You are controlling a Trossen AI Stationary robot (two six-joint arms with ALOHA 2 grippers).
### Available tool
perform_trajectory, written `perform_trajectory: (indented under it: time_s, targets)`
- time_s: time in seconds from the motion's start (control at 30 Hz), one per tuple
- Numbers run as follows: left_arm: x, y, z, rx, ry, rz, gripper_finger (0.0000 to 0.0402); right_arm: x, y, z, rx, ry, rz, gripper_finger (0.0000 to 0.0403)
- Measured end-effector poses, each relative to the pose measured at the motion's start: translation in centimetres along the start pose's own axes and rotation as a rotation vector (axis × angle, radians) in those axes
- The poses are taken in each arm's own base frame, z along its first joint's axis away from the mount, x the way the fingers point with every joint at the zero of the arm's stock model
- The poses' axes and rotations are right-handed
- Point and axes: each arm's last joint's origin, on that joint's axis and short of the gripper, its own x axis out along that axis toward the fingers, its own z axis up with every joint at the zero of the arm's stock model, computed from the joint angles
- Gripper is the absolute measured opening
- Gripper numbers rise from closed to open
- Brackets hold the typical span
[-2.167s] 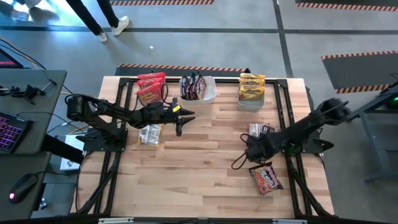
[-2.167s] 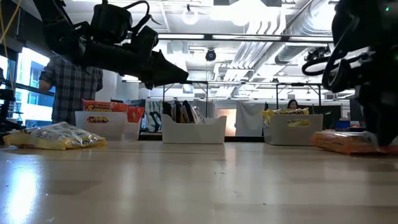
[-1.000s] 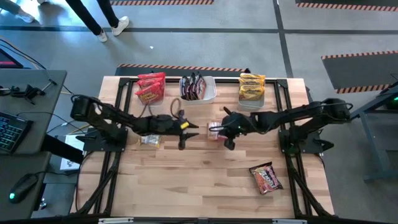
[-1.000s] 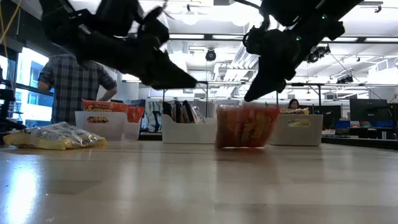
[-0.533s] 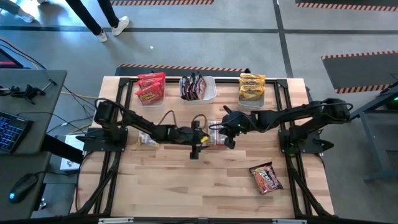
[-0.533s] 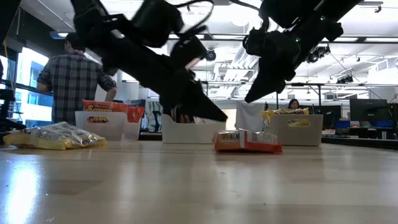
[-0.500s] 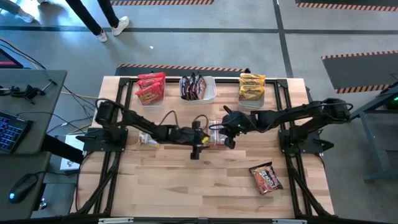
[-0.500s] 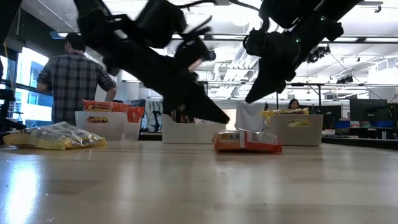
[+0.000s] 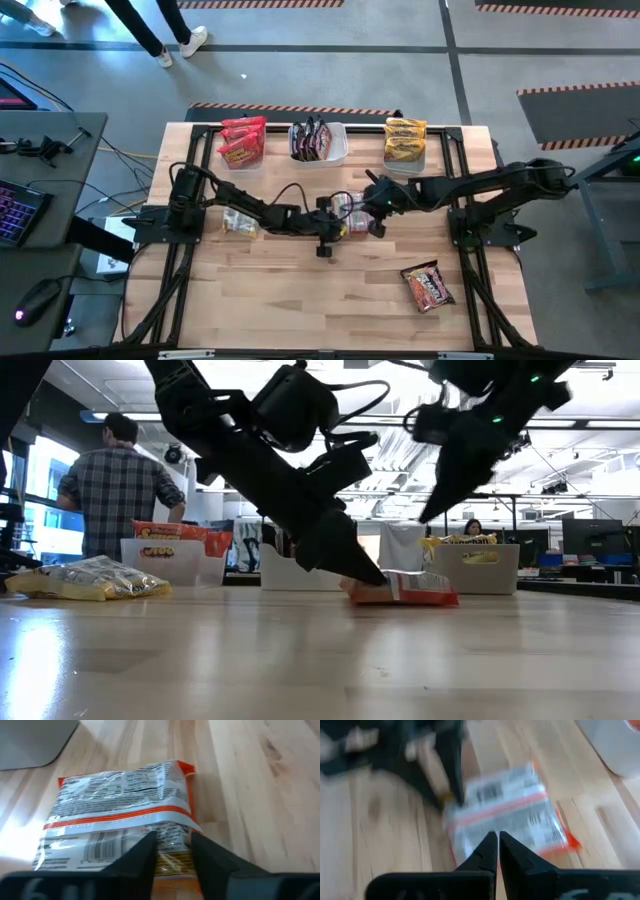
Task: Sort Maruchan noodles
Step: Put the orange noodle pack into the transparent bin
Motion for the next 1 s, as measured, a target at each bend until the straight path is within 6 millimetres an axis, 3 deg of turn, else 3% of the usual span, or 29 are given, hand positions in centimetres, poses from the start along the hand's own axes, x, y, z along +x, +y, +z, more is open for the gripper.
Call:
perform_trajectory:
  time_s: [0.2, 0.43, 0.6, 0.77, 1.0]
  targets:
    - [0.0, 0.1, -0.1, 0.012, 0.006, 0.003, 0.0013, -0.8, 1.5, -1.9, -0.093, 0.092, -0.07, 0.0041]
    - [-0.7, 0.5, 0.4, 0.007, 0.002, -0.05, 0.0002, 0.4, 2.6, -6.0, -0.187, 0.12, -0.126, 0.0166]
    - [-2.4, 1.8, 1.8, -0.043, -0.019, -0.067, 0.0001, 1.6, 3.2, -8.9, -0.353, -0.03, -0.157, 0.0232]
    - [-3.5, 3.0, 2.9, -0.111, -0.055, -0.087, 0.0, 2.2, 2.7, -10.2, -0.426, -0.238, -0.216, 0.0249]
    - [-4.9, 4.3, 4.2, -0.164, -0.119, -0.079, 0.0, 2.6, 1.6, -9.4, -0.409, -0.371, -0.196, 0.025]
